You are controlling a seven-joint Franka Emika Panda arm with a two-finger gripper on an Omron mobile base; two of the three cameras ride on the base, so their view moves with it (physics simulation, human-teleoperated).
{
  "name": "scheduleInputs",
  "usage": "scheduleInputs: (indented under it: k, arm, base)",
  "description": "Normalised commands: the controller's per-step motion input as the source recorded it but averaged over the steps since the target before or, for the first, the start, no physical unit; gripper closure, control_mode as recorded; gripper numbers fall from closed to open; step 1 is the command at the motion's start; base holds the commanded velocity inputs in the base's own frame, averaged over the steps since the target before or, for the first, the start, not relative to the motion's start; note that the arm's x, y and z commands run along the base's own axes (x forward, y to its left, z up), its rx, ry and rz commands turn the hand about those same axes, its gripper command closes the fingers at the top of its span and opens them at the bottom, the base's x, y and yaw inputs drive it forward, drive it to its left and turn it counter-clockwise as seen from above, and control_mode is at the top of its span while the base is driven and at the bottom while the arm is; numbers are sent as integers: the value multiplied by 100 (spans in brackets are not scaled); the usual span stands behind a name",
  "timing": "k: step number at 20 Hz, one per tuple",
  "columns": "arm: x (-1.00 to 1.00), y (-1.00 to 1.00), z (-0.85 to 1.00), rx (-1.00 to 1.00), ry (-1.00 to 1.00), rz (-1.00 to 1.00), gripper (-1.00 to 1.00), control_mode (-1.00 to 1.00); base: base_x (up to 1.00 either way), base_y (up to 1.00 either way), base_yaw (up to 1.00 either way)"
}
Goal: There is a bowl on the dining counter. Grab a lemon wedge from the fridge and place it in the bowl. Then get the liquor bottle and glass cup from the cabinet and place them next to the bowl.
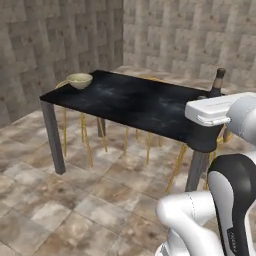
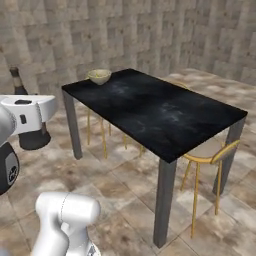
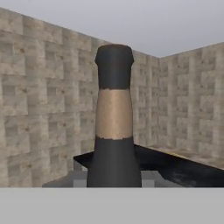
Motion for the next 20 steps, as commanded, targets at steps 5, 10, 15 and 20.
scheduleInputs:
  k: [5, 10, 15, 20]
  arm:
    - [0, 0, 0, 0, 0, 0, 100, 100]
    - [0, 0, 0, 0, 0, 0, 100, 100]
    - [0, 0, 0, 0, 0, 0, 100, 100]
    - [0, 0, 0, 0, 0, 0, 100, 100]
  base:
    - [47, 100, -28]
    - [43, 100, -34]
    - [49, 100, -43]
    - [44, 100, -48]
